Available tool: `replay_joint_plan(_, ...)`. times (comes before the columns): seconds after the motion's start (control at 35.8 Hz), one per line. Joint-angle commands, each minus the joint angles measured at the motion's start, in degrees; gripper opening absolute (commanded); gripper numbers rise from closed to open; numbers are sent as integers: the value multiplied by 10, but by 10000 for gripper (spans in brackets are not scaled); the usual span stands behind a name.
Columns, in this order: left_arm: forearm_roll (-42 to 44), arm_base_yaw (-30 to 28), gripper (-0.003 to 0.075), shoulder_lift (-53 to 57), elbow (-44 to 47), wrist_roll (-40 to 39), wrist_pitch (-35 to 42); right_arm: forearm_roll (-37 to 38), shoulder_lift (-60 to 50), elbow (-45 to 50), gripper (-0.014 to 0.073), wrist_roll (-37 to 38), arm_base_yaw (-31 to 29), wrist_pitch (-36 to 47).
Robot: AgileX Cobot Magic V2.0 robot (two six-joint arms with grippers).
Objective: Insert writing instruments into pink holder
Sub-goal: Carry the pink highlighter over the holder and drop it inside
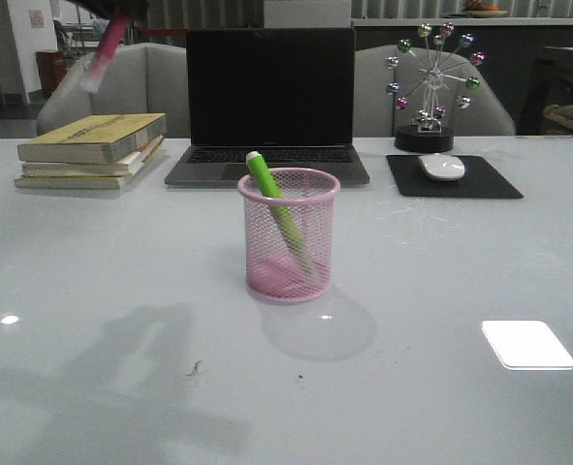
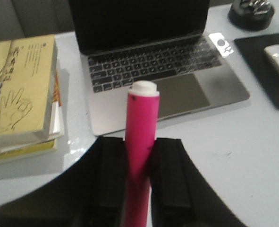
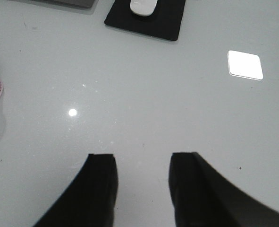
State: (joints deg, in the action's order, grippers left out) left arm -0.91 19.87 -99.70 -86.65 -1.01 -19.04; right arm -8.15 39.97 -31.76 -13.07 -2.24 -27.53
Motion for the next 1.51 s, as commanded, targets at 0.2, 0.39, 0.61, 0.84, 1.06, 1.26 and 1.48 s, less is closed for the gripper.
replay_joint_plan(0.2, -25, 90, 92, 46, 51, 1, 236, 4, -2, -16, 393, -4, -3, 14)
replay_joint_plan(0.39, -50, 136, 92, 46, 133, 1, 366, 4, -2, -16, 393, -4, -3, 4)
replay_joint_plan(0.61, -51, 173, 92, 39, 236, -12, 494, 4, -2, -16, 393, -4, -3, 4)
replay_joint_plan(0.84, -51, 193, 92, 9, 299, -38, 611, 3, -2, -16, 393, -4, -3, 4)
replay_joint_plan(1.06, -50, 199, 92, -33, 299, -44, 646, 3, -2, -16, 393, -4, -3, 4)
replay_joint_plan(1.26, -50, 199, 118, -38, 299, -44, 649, 3, -2, -16, 393, -4, -3, 5)
replay_joint_plan(1.48, -50, 200, 394, -36, 299, -44, 646, 3, -2, -16, 393, -4, -3, 5)
